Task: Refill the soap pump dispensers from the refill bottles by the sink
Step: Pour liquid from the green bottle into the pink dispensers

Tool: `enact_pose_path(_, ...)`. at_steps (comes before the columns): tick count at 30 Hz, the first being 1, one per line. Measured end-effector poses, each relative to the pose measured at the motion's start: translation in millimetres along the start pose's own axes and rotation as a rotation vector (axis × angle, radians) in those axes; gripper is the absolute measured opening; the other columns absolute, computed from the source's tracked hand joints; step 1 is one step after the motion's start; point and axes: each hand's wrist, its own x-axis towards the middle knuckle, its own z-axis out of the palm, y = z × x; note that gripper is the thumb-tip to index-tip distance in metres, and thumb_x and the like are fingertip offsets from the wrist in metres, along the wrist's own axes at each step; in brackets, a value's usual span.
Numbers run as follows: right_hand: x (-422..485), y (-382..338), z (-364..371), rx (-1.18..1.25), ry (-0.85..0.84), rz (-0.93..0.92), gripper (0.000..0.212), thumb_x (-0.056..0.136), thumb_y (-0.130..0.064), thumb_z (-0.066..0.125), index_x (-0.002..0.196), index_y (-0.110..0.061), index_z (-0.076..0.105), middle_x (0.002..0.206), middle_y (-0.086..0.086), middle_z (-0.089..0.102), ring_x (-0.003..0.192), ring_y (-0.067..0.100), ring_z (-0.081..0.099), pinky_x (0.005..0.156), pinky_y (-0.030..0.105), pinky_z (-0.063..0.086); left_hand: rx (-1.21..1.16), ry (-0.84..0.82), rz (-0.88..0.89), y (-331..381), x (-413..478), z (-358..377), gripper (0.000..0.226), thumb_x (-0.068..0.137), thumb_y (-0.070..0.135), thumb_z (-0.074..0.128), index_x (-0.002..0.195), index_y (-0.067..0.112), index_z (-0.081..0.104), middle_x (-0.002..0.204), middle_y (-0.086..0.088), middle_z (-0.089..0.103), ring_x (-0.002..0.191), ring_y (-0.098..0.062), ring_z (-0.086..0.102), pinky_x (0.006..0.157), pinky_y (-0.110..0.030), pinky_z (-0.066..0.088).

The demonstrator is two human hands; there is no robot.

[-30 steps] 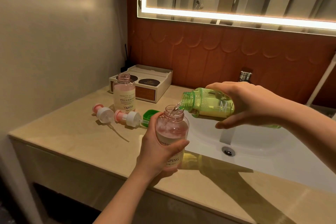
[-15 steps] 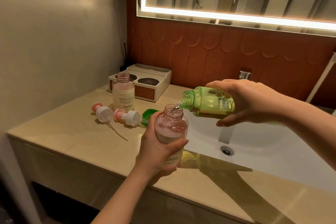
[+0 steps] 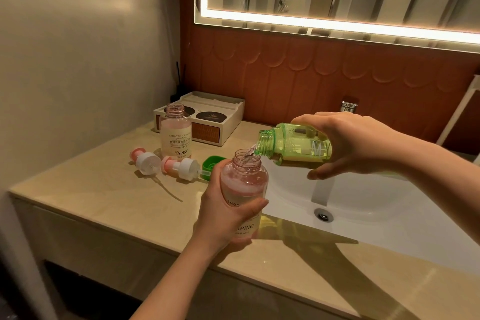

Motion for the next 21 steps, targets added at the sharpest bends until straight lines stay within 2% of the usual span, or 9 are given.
enact_pose_path(8,1.5,0.8,1.2,-0.016,0.001,-0.003,0.088,0.064,-0.045,0.079,0.139,-0.031,0.034,0.124,-0.006,0.054,0.107,0.013,0.051,0.084,0.03,0.05,0.011,-0.009,0.014,-0.6,-0.1,-0.4,0.07,0.061,0.018,0.082,0.112,0.039,0.039,0.121,0.01,0.053,0.112,-0.011,0.053,0.082,-0.018,0.047)
enact_pose_path(13,2.4,1.3,3.3,-0.004,0.006,0.004,0.09,0.065,-0.045,0.079,0.14,-0.03,0.032,0.127,-0.006,0.053,0.111,0.013,0.05,0.087,0.032,0.049,-0.008,-0.003,0.018,-1.5,0.4,-0.7,0.075,0.058,0.024,0.084,0.117,0.036,0.039,0.119,0.01,0.055,0.11,-0.009,0.055,0.083,-0.02,0.049)
enact_pose_path(16,2.1,2.8,5.9,0.048,0.013,0.002,0.089,0.064,-0.044,0.079,0.139,-0.031,0.034,0.127,-0.006,0.053,0.111,0.014,0.05,0.089,0.035,0.049,-0.011,-0.004,0.016,-1.7,0.4,-0.6,0.075,0.06,0.02,0.085,0.117,0.036,0.04,0.118,0.011,0.055,0.109,-0.009,0.055,0.082,-0.018,0.049)
enact_pose_path(21,4.0,7.8,12.8,0.171,0.011,-0.018,0.085,0.062,-0.039,0.082,0.135,-0.033,0.039,0.123,-0.008,0.054,0.108,0.011,0.051,0.09,0.037,0.049,-0.004,-0.002,0.016,-1.4,0.2,-0.4,0.074,0.057,0.025,0.085,0.115,0.038,0.04,0.116,0.015,0.054,0.107,-0.005,0.055,0.08,-0.016,0.05)
